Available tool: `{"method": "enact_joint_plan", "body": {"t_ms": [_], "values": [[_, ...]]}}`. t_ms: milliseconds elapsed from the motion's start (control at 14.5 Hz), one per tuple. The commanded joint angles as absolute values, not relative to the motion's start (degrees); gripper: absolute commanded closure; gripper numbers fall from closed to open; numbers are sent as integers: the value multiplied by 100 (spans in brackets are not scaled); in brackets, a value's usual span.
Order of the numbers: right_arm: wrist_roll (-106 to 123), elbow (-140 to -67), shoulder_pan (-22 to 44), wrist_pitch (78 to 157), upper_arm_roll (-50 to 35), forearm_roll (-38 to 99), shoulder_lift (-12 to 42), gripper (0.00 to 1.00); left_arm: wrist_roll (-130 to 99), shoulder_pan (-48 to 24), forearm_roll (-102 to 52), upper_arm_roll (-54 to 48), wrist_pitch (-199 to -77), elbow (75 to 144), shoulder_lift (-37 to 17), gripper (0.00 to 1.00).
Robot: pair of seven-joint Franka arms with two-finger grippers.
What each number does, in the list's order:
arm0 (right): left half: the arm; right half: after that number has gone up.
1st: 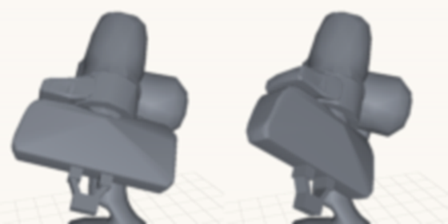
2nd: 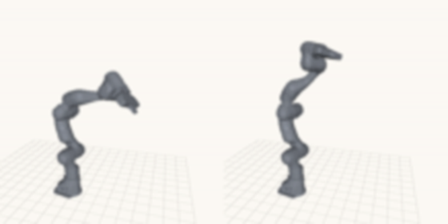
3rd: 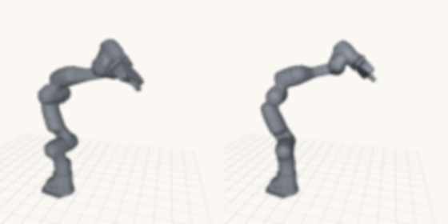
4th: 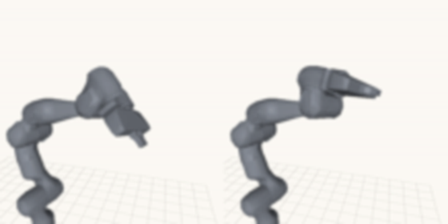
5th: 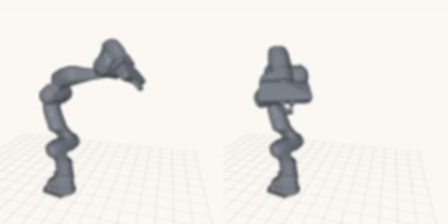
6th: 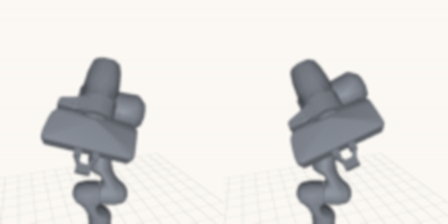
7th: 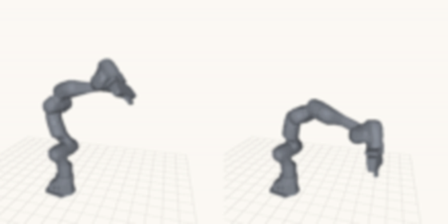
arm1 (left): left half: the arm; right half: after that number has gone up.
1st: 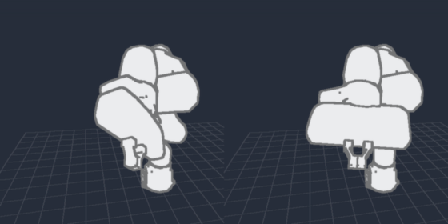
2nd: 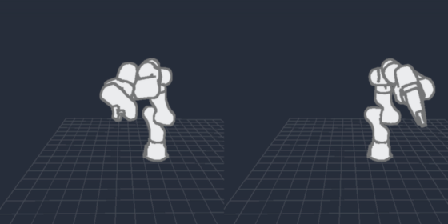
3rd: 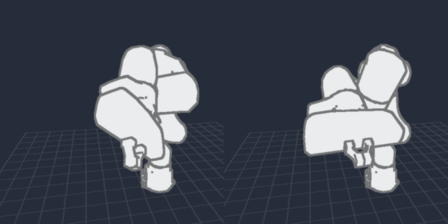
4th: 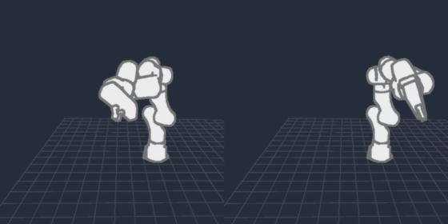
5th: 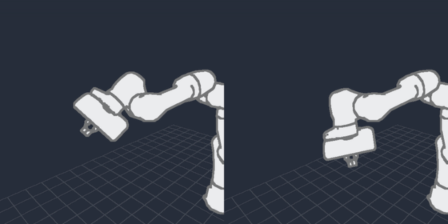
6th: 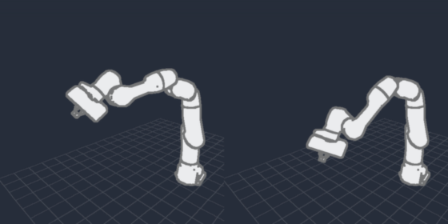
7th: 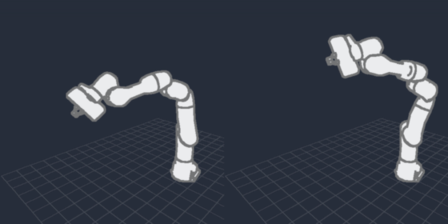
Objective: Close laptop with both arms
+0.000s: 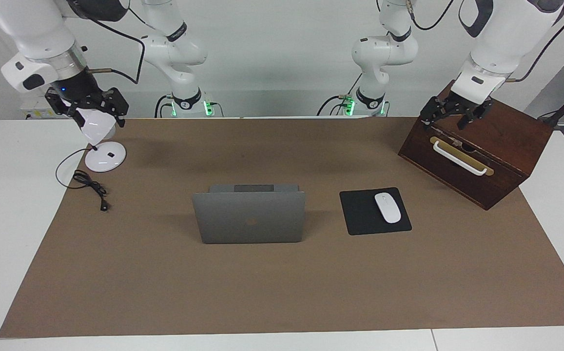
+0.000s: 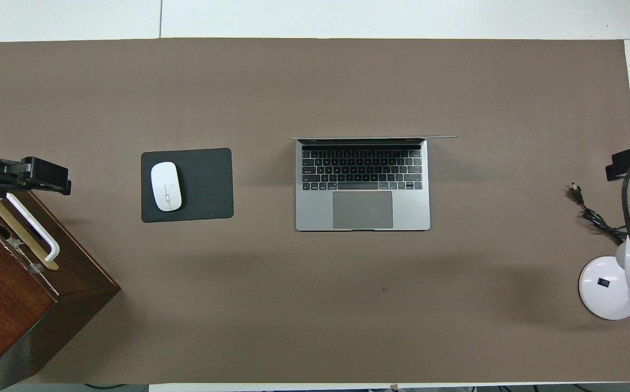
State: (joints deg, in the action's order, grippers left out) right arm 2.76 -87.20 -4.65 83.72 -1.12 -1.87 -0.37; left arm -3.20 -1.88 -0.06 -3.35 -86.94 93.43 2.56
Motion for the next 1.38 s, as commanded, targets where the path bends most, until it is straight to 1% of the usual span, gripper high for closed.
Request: {"method": "enact_joint_plan", "body": {"t_ms": [0, 622, 898, 967, 1105, 1174, 1243, 1312], "values": [[149, -8886, -554, 8473, -211, -229, -176, 0, -228, -149, 53, -351, -8780, 9378, 281, 0], [149, -8886, -554, 8481, -211, -229, -176, 0, -334, -158, 53, -386, -8789, 9352, 281, 0], [149, -8886, -554, 8490, -211, -229, -176, 0, -826, -167, 62, -431, -8911, 9395, 316, 0], [149, -8894, -554, 8516, -211, -229, -176, 0, -852, -202, 62, -448, -8956, 9396, 325, 10], [149, -8895, -554, 8525, -211, -229, -167, 0, -1228, -228, 53, -483, -8912, 9430, 360, 67], [149, -8895, -554, 8586, -211, -229, -167, 0, -1700, -255, 53, -475, -8886, 9544, 378, 92], [149, -8895, -554, 8648, -211, -220, -167, 0, -2236, -255, 44, -483, -8929, 9623, 474, 99], [141, -8895, -562, 8692, -211, -211, -167, 0, -2702, -281, -26, -518, -8964, 9702, 509, 100]]}}
